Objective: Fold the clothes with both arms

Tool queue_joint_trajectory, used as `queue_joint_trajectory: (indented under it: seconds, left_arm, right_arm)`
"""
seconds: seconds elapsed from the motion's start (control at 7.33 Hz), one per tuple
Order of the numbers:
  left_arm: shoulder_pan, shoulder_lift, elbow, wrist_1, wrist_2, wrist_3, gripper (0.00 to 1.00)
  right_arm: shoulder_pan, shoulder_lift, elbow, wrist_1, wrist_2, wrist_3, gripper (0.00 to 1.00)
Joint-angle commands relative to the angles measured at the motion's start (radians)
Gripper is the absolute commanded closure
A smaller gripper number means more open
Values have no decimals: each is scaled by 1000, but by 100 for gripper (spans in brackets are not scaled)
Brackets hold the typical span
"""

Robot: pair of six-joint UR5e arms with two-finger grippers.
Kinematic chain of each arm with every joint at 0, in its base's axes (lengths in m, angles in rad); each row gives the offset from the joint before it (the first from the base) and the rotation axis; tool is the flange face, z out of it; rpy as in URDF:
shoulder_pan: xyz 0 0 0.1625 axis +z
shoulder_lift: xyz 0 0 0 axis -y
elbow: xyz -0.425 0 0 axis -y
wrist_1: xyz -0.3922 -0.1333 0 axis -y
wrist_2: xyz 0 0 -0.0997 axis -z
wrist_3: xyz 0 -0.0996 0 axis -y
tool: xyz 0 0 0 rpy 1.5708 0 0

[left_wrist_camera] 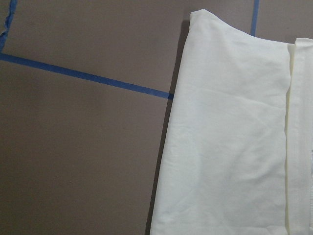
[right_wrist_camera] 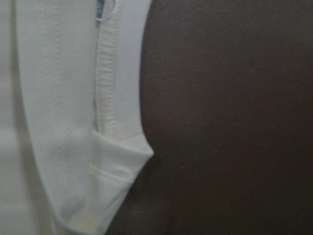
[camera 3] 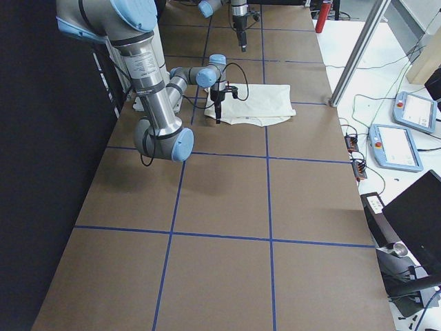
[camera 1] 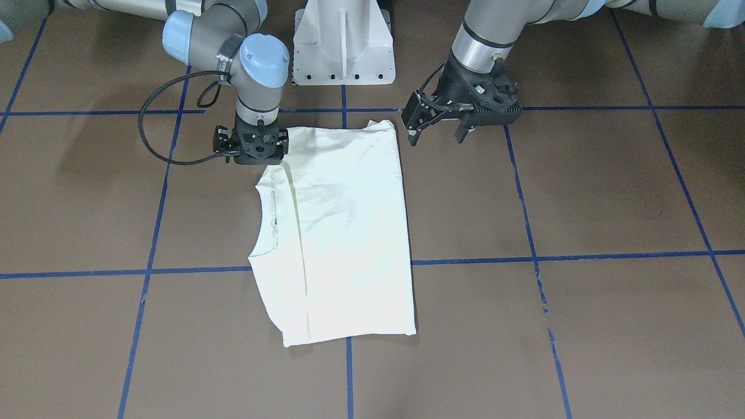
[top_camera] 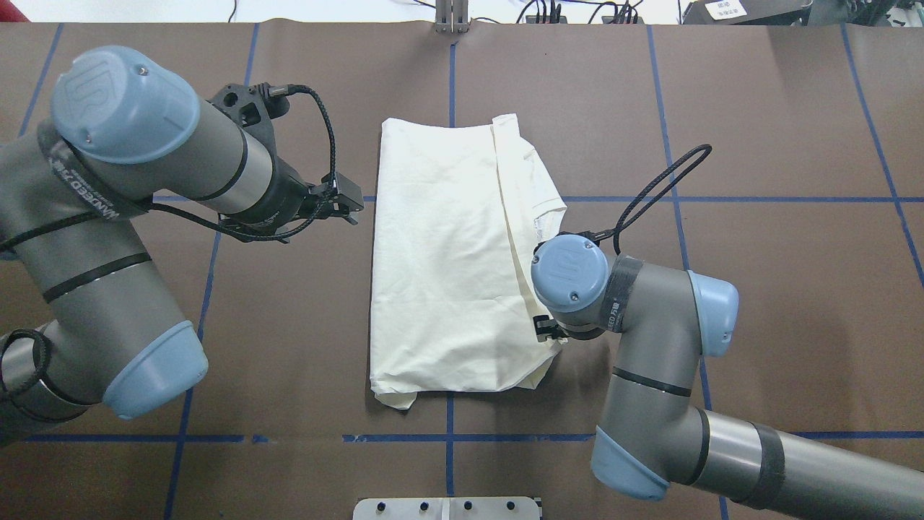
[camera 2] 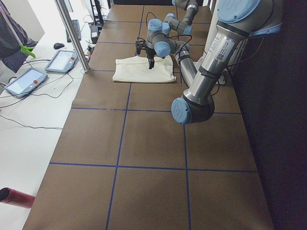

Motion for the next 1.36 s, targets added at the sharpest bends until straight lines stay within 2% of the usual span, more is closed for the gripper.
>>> queue_joint_trajectory:
  seconds: [0.0,0.14,0.27,0.41,0.82,1.23]
  left_arm:
    - [4,-5,-1,0,-2,-13,0]
    - [4,-5,-1,0,0,-11,0]
    - [6,-5,-1,0,0,-11,0]
    - [4,-5,0,0,0,-8,0]
    - [4,3,6,-5,0,1,0]
    - [7,8,10,-27,0,0,0]
  right_arm:
    - [47,-73,65,-3,3,-48,0]
    - [85,-65,110,-14,35,-56,0]
    - [115,-24,110,-5,102,-56,0]
    - [124,34,92,1,104,-57,0]
    - [124,203,-149,114,110,-54,0]
    - [109,190,-224,113,113,-56,0]
